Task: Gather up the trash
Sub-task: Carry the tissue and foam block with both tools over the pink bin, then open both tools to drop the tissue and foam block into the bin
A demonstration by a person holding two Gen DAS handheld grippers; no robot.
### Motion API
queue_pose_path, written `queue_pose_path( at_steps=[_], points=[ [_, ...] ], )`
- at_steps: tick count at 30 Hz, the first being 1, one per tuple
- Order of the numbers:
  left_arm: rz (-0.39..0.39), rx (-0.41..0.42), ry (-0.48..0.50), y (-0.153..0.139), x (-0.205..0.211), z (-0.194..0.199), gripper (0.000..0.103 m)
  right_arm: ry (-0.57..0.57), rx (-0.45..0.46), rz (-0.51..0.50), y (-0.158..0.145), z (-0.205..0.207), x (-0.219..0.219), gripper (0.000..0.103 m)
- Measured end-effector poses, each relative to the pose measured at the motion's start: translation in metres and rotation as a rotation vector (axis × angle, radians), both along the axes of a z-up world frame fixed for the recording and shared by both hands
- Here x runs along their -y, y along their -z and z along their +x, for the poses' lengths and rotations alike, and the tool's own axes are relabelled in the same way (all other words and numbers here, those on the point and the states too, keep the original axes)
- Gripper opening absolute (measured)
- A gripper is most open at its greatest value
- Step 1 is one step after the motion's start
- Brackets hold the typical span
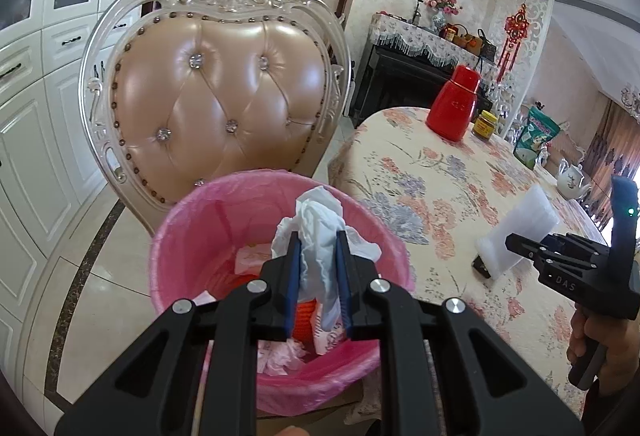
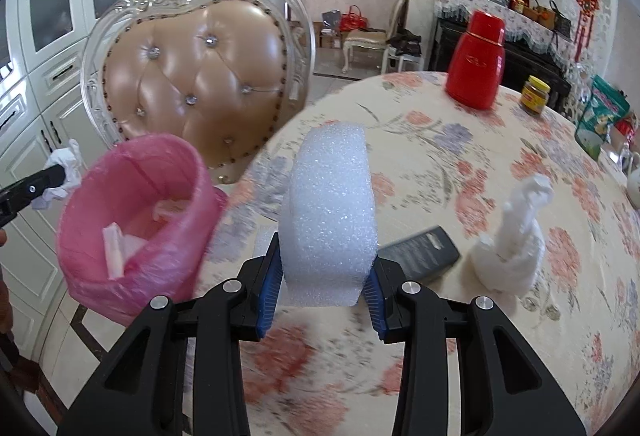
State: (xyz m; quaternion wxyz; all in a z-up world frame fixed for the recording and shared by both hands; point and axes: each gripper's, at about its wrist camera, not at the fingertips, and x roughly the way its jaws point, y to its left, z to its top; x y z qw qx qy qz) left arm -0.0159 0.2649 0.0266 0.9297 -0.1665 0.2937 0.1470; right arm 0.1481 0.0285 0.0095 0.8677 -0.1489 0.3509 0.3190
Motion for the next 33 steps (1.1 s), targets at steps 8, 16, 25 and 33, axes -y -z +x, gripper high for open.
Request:
queue_pose_path(
  at_steps=[8,16,25,33],
  points=[
    [0.005,-0.005,-0.018,0.0,-0.016,-0.005,0.017,-0.064,0.005,0.027,-0.01,-0.017,-0.04,0.036],
    [0.003,-0.016,-0.039,0.003,-0.028,-0.008,0.017,-0.137,-0.006,0.047,-0.011,-0.035,-0.081,0.036],
    [0.006,-0.019,-0.057,0.002,-0.035,-0.01,0.017,-0.19,-0.026,0.061,-0.01,-0.041,-0.109,0.036],
    [0.004,-0.014,-0.065,0.001,-0.038,-0.01,0.017,-0.217,-0.041,0.061,-0.007,-0.041,-0.121,0.036]
  ],
)
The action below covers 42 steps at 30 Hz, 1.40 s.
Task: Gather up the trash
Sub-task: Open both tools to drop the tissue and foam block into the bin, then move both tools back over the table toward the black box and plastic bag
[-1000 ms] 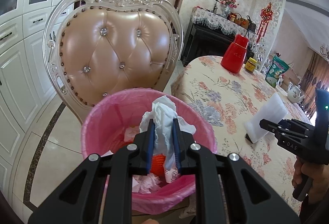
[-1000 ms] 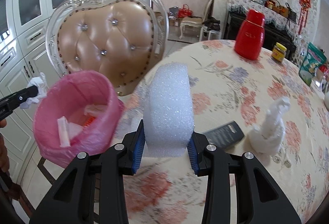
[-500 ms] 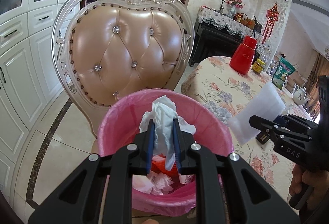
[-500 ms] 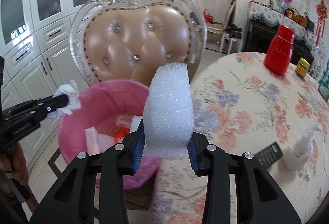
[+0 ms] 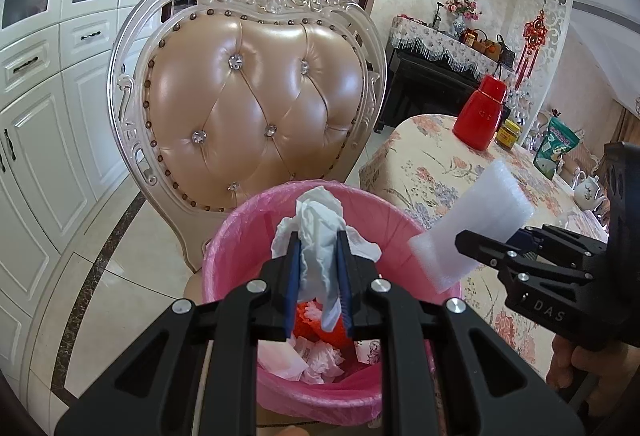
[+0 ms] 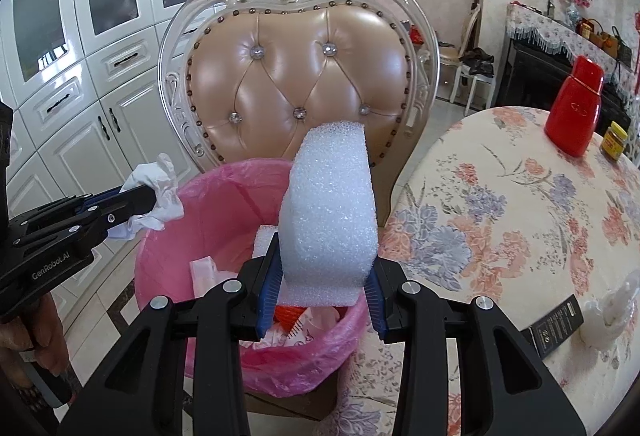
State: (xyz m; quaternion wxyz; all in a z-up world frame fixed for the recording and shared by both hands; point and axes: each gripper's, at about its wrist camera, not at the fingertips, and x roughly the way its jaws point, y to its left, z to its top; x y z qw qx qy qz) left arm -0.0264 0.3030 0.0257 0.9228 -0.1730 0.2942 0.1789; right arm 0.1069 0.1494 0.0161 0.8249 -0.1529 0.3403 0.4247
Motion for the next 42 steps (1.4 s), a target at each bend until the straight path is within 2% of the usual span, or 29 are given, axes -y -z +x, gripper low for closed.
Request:
queue_pose_path(
  at_steps=[6,8,9,10,13,22,29,39,42],
  points=[
    [-0.007,0.008,-0.009,-0.002,-0.002,-0.003,0.021,-0.011,-0.003,0.0,0.001,-0.001,-0.006,0.036],
    [-0.008,0.011,-0.014,-0.002,-0.003,-0.004,0.031,-0.012,0.002,-0.003,0.001,-0.002,-0.008,0.038],
    [-0.009,0.012,-0.015,-0.002,-0.004,-0.004,0.041,-0.009,0.003,-0.006,0.001,-0.002,-0.008,0.038],
    [-0.008,0.012,-0.016,-0.002,-0.004,-0.004,0.044,-0.007,0.002,-0.008,0.001,-0.001,-0.008,0.04],
    [-0.007,0.011,-0.019,-0.002,-0.004,-0.004,0.044,-0.007,0.006,-0.012,0.002,0.0,-0.008,0.053],
    [-0.009,0.009,-0.018,-0.002,-0.003,-0.003,0.044,0.006,0.011,-0.017,0.001,0.002,-0.001,0.053],
    [-0.002,0.009,-0.003,-0.005,0.005,0.003,0.048,0.028,0.018,-0.008,-0.002,0.007,0.013,0.053],
    [0.013,0.008,0.043,-0.011,0.03,0.021,0.052,0.088,0.037,0.007,-0.01,0.022,0.05,0.056],
    [0.015,0.009,0.06,-0.012,0.04,0.029,0.053,0.116,0.049,0.013,-0.014,0.029,0.067,0.06]
  ],
)
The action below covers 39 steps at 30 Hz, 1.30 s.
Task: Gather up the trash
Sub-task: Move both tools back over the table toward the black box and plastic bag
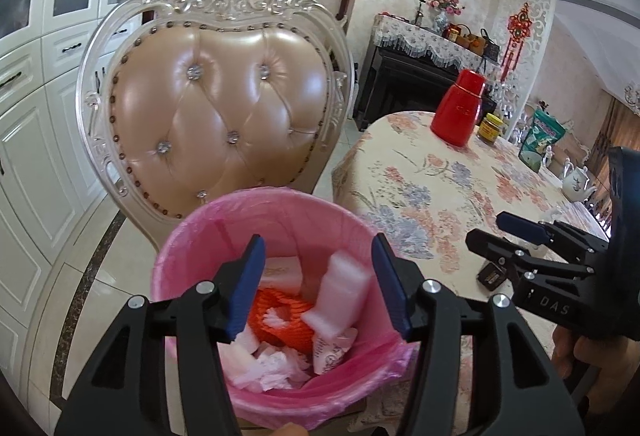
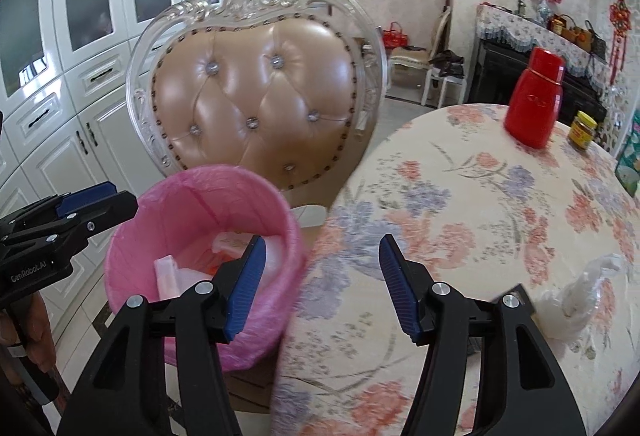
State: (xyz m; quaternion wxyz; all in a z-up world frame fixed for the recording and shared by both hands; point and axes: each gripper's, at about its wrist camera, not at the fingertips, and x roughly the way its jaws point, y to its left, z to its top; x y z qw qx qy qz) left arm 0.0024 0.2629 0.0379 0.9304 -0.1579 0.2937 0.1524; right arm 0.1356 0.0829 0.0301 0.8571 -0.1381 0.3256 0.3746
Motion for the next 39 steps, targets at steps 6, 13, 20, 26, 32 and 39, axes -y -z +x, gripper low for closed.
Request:
queue_pose_path(
  at_steps=[6,13,20,26,32,39],
  points=[
    [0.007,-0.001,0.041,-0.002,0.022,0.016,0.056,0.06,0.018,0.0,-0.005,0.017,0.033,0.061],
    [0.013,-0.005,0.089,-0.003,0.049,0.037,0.06,0.13,0.036,-0.005,-0.006,0.035,0.076,0.066],
    [0.013,-0.015,0.148,0.001,0.08,0.061,0.064,0.191,0.039,-0.026,0.002,0.051,0.117,0.07],
    [0.009,-0.025,0.193,0.008,0.107,0.081,0.065,0.25,0.025,-0.046,0.012,0.068,0.156,0.07],
    [0.009,-0.04,0.241,0.015,0.135,0.1,0.068,0.296,0.01,-0.065,0.024,0.082,0.189,0.072],
    [0.015,-0.068,0.297,0.025,0.161,0.126,0.072,0.33,-0.014,-0.083,0.041,0.1,0.213,0.075]
  ],
)
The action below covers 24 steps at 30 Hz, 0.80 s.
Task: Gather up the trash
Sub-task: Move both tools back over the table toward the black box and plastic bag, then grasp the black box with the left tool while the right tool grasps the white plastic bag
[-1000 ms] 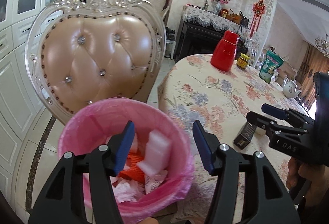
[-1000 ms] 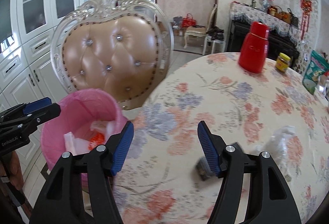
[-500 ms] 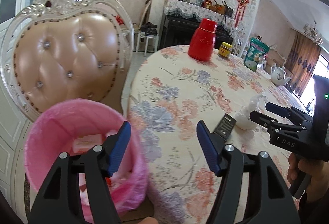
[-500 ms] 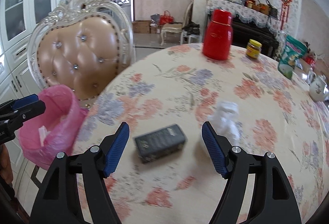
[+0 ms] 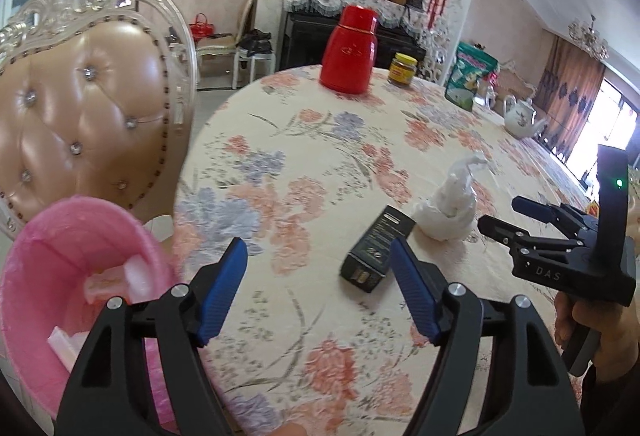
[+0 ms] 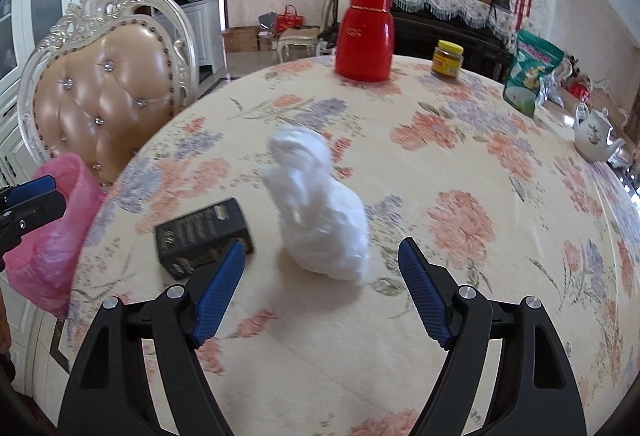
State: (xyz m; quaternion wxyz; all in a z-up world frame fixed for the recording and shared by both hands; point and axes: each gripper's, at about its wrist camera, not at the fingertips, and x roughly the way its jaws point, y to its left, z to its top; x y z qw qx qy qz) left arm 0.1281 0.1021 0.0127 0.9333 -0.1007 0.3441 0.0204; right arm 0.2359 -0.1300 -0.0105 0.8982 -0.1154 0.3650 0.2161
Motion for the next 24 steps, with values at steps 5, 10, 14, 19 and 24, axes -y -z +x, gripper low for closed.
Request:
queue_pose_path(
  at_steps=[5,10,14,19,24],
  points=[
    [0.009,-0.023,0.036,0.008,0.016,0.016,0.076,0.01,-0.019,-0.008,0.01,0.014,0.008,0.075],
    [0.006,-0.042,0.056,0.017,0.024,0.029,0.076,0.003,-0.035,-0.022,0.02,0.028,0.007,0.076],
    [0.007,-0.059,0.067,0.024,0.027,0.038,0.077,-0.012,-0.048,-0.025,0.027,0.036,0.002,0.076],
    [0.008,-0.077,0.074,0.032,0.027,0.046,0.077,-0.031,-0.059,-0.035,0.033,0.045,-0.008,0.077],
    [0.009,-0.093,0.084,0.039,0.027,0.053,0.078,-0.051,-0.066,-0.04,0.04,0.052,-0.016,0.078]
  ],
)
